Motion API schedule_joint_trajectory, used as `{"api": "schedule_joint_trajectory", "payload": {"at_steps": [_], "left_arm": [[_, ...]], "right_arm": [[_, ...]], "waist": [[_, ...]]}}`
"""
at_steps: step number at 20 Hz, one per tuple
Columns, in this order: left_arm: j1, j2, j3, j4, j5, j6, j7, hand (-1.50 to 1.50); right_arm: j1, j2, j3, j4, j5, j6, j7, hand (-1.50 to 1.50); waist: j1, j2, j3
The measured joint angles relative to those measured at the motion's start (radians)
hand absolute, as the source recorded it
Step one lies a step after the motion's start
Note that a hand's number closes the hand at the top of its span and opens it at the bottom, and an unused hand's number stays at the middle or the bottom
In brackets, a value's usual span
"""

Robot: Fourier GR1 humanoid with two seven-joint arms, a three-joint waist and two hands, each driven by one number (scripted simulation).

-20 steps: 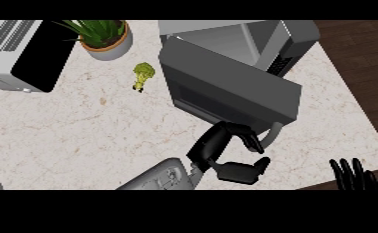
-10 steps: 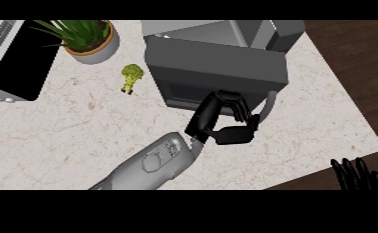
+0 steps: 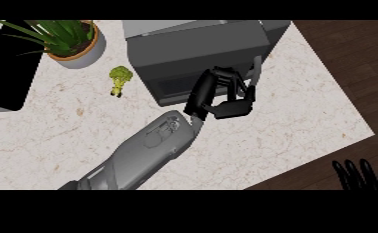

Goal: Pick up the milk, place it into the microwave and close the microwave

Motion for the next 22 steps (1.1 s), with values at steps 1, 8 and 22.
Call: {"api": "schedule_joint_trajectory", "payload": {"at_steps": [1,8,22], "left_arm": [[-0.013,0.0,0.007,0.015,0.01,-0.003,-0.007,1.5],[-0.077,0.0,0.037,0.089,0.076,-0.013,-0.056,1.5],[-0.086,0.0,0.023,0.129,0.154,0.009,-0.155,1.5]], "right_arm": [[0.003,-0.004,0.0,-0.007,-0.006,0.003,0.003,-1.5],[0.008,-0.032,0.001,-0.059,-0.042,0.023,0.028,-1.5],[0.01,-0.081,-0.018,-0.141,-0.098,0.047,0.059,-1.5]], "waist": [[-0.006,0.002,0.0],[-0.036,0.01,0.001],[-0.066,0.007,0.004]]}}
